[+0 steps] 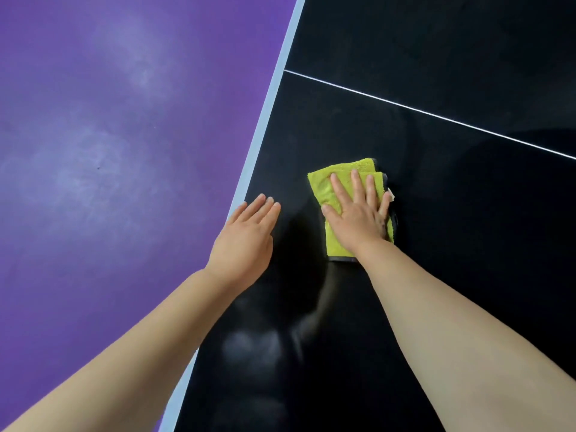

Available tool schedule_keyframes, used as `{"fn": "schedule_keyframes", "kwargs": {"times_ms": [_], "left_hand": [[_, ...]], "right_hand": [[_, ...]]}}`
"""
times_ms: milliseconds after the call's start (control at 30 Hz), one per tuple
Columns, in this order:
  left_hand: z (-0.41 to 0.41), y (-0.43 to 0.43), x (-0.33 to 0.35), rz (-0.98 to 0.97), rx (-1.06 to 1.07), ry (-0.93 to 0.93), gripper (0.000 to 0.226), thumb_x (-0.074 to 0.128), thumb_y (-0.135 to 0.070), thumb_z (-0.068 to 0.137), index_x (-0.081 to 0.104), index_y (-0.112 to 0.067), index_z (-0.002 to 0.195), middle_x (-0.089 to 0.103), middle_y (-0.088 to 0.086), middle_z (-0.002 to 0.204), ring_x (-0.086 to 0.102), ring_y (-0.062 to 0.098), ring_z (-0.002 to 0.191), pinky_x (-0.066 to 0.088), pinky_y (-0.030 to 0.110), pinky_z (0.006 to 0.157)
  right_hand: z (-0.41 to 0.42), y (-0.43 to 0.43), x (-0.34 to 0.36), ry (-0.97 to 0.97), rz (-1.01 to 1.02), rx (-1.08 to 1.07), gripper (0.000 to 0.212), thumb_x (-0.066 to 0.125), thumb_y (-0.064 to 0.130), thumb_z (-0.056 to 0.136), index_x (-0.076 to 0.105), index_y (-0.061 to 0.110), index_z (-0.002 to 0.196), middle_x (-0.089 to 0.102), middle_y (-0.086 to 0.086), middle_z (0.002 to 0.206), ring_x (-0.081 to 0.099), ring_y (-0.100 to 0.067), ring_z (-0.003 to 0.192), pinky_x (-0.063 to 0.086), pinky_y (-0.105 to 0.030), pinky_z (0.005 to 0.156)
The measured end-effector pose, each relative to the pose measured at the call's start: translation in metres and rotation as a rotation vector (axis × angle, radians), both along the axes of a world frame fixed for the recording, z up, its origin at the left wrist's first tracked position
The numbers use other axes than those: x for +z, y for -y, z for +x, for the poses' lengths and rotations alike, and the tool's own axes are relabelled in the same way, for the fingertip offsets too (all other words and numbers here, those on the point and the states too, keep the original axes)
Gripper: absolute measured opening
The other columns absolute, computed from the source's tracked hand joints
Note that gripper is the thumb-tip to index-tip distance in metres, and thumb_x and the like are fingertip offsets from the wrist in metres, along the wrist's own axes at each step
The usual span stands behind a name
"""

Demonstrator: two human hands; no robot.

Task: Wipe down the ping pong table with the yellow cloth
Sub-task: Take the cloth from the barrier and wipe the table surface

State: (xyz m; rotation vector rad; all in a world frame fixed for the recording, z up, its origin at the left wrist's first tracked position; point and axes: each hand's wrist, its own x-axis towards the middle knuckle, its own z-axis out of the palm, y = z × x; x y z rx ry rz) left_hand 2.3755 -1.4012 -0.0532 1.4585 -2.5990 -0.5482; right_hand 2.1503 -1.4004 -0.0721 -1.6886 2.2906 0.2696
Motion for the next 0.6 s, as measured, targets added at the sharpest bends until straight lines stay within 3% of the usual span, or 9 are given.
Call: {"fn": "schedule_keyframes", "kwargs": {"times_ms": [67,167,333,400,467,533,600], "left_hand": [[0.028,-0.011,-0.003,-0.009,0.11,-0.051,0.053,0.05,0.0,0.086,0.045,-0.006,0.138,0.044,0.007,0.143,0.032,0.026,0.138,0.019,0.036,0.112],[0.07,-0.035,-0.012,0.056,0.263,-0.09,0.048,0.051,0.004,0.083,0.054,-0.003,0.13,0.054,0.009,0.135,0.041,0.028,0.133,0.034,0.043,0.105],[0.119,-0.07,-0.013,0.188,0.439,-0.073,0.046,0.047,0.002,0.09,0.048,-0.005,0.136,0.047,0.006,0.141,0.03,0.02,0.139,0.031,0.038,0.108],[0.132,-0.076,-0.011,0.208,0.488,-0.069,0.044,0.044,-0.004,0.094,0.046,-0.006,0.137,0.046,0.007,0.143,0.028,0.019,0.14,0.03,0.038,0.109],[0.143,-0.08,-0.006,0.233,0.558,-0.076,0.043,0.042,-0.01,0.097,0.044,-0.008,0.139,0.044,0.006,0.144,0.028,0.019,0.14,0.03,0.038,0.109],[0.152,-0.081,-0.002,0.237,0.608,-0.093,0.043,0.042,-0.013,0.097,0.044,-0.01,0.14,0.044,0.004,0.144,0.029,0.018,0.139,0.03,0.037,0.108],[0.157,-0.082,0.002,0.232,0.628,-0.098,0.043,0.043,-0.013,0.096,0.044,-0.012,0.14,0.045,0.004,0.144,0.031,0.019,0.138,0.031,0.037,0.106]], "right_hand": [[0.004,0.006,0.0,0.011,0.015,-0.025,0.058,0.023,0.054,0.1,-0.007,0.049,0.15,-0.018,0.003,0.162,-0.024,-0.023,0.147,-0.015,-0.055,0.116],[0.022,-0.004,0.002,0.026,0.034,0.006,0.055,0.02,0.049,0.102,-0.007,0.048,0.15,-0.02,0.002,0.162,-0.024,-0.024,0.146,-0.015,-0.056,0.115],[0.086,-0.048,0.002,0.008,0.016,0.249,0.06,0.022,0.05,0.101,-0.014,0.047,0.148,-0.023,0.0,0.161,-0.024,-0.028,0.146,-0.017,-0.058,0.114],[0.113,-0.071,-0.004,-0.016,0.024,0.358,0.06,0.015,0.055,0.097,-0.021,0.046,0.145,-0.021,-0.003,0.161,-0.024,-0.031,0.146,-0.015,-0.061,0.113],[0.139,-0.096,-0.008,0.005,-0.003,0.44,0.063,0.012,0.055,0.092,-0.01,0.043,0.15,-0.007,-0.007,0.164,-0.015,-0.035,0.147,-0.009,-0.063,0.113],[0.165,-0.116,-0.008,0.054,-0.019,0.504,0.064,0.023,0.052,0.09,0.013,0.04,0.152,0.014,-0.01,0.162,0.004,-0.038,0.148,0.002,-0.065,0.112],[0.183,-0.129,-0.008,0.064,-0.017,0.574,0.064,0.029,0.052,0.089,0.024,0.039,0.151,0.022,-0.011,0.16,0.013,-0.039,0.147,0.008,-0.066,0.11]]}}
